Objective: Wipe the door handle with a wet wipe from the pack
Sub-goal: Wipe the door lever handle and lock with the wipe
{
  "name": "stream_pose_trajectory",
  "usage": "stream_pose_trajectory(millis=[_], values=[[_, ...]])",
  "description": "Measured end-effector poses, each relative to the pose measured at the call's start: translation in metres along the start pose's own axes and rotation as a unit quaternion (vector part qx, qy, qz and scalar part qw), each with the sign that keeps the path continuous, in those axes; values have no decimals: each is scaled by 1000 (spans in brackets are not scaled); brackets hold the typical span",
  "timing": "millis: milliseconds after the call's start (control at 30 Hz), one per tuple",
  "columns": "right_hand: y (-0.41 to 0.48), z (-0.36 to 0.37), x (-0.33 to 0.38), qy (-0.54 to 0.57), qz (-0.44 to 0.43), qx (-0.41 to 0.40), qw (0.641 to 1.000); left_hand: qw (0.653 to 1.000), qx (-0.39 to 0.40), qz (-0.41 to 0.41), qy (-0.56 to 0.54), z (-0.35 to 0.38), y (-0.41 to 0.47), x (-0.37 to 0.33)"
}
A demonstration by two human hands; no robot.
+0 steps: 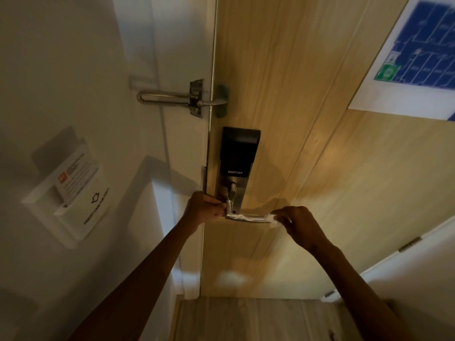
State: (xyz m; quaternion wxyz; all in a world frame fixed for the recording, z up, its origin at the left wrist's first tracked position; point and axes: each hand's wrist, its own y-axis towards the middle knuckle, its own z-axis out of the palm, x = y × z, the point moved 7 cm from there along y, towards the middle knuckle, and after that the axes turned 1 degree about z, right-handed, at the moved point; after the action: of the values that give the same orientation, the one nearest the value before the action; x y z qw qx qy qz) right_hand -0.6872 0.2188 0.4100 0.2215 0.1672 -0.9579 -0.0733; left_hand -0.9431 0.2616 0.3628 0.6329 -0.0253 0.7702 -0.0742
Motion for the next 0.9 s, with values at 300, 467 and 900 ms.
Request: stream_pose_trajectory(millis=[300,467,900], values=[[5,25,42,40,-12,-40,998,1000,0,-6,12,0,3,2],[-5,20,17,89,20,-31,995,1000,0,-1,22,-1,3,3],[-5,-7,18,104,41,-145,983,1000,2,2,24,0,1,-1]])
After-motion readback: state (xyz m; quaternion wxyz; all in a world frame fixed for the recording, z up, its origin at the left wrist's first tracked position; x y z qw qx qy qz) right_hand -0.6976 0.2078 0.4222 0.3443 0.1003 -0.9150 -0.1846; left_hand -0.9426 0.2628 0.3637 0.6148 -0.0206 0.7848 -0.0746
